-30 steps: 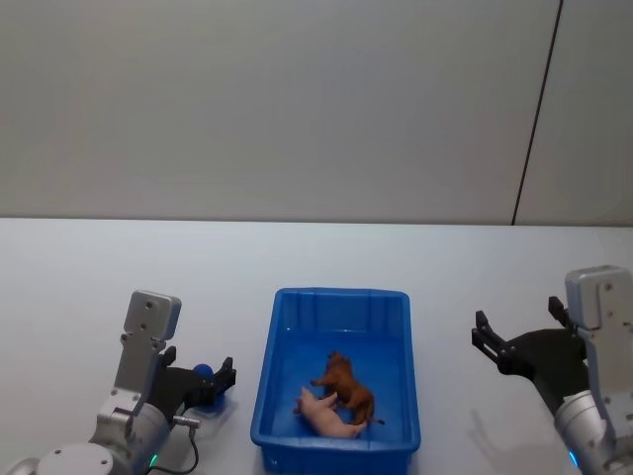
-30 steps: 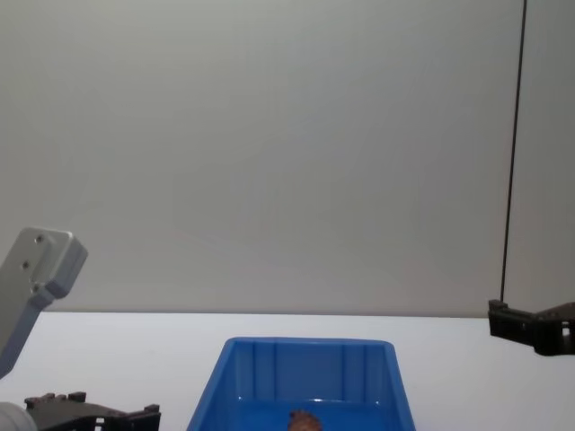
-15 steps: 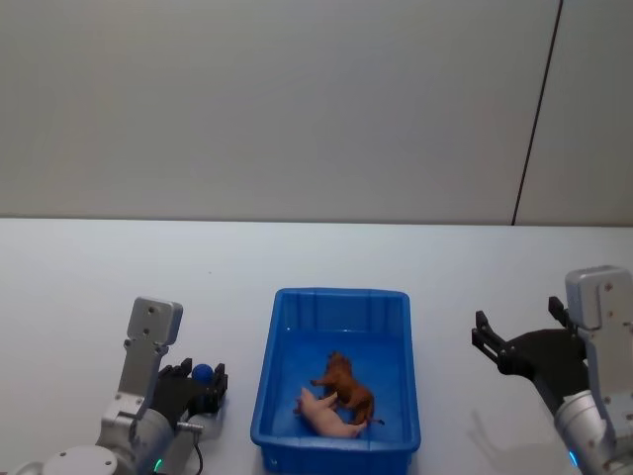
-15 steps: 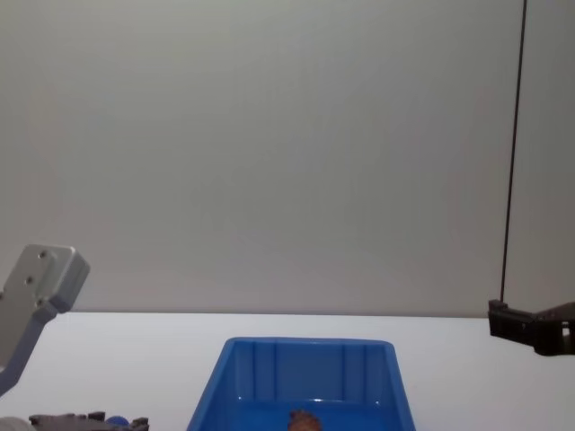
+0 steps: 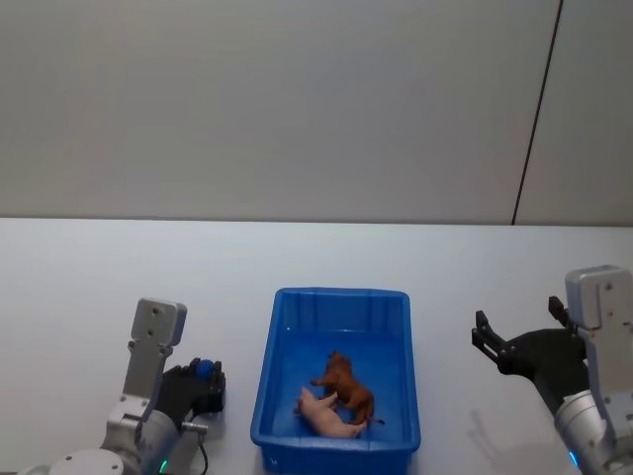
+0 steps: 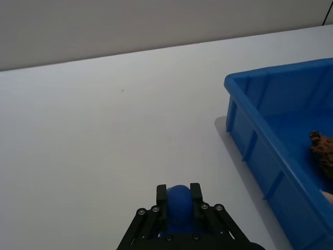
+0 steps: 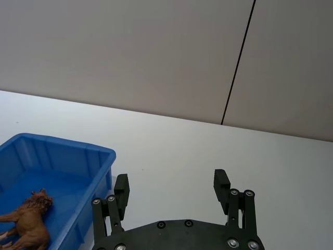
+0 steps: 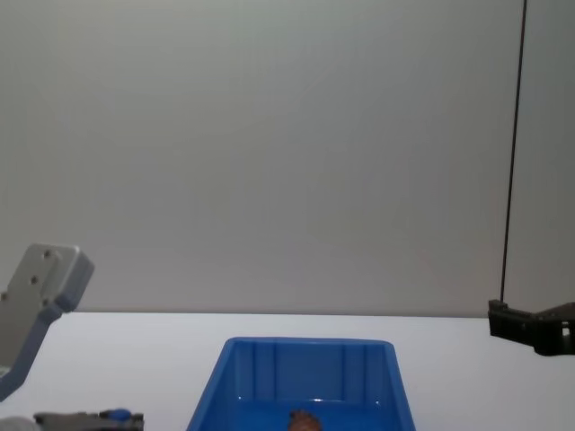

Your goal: Pick up the two dolls from the table and place them into the box.

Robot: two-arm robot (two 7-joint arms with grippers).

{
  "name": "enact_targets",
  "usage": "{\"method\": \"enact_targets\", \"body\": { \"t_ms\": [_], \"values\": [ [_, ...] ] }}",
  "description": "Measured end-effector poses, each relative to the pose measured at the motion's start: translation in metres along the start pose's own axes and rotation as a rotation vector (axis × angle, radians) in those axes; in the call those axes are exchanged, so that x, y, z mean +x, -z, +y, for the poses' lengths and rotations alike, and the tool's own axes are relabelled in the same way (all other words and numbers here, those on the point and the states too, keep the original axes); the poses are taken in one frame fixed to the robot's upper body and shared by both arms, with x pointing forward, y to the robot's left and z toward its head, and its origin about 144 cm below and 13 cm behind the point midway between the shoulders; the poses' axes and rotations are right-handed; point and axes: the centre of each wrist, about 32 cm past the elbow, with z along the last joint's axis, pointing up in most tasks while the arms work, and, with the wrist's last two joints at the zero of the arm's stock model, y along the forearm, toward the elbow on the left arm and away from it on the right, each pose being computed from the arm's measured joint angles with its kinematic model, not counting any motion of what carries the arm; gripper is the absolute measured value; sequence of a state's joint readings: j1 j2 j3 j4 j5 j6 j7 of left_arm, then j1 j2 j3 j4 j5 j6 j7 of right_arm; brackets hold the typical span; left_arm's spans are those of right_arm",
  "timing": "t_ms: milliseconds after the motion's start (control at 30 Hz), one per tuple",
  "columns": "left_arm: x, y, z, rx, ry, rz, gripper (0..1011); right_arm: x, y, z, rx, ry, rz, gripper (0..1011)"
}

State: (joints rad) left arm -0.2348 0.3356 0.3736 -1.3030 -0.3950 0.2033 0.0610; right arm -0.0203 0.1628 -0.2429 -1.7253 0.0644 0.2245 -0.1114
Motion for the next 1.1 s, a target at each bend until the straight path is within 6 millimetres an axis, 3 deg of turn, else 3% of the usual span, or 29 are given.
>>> {"method": "enact_targets", "body": {
  "t_ms": [500,1100],
  "values": [
    [-0.01,-0.03,0.011,-0.153,0.033,-0.085,181,0.0,0.0,0.0,0.0,0.0,0.0,1001],
    [-0.019,-0.06,0.019,-0.35,0.236,-0.144,158,0.0,0.0,0.0,0.0,0.0,0.0,1001]
  ]
}}
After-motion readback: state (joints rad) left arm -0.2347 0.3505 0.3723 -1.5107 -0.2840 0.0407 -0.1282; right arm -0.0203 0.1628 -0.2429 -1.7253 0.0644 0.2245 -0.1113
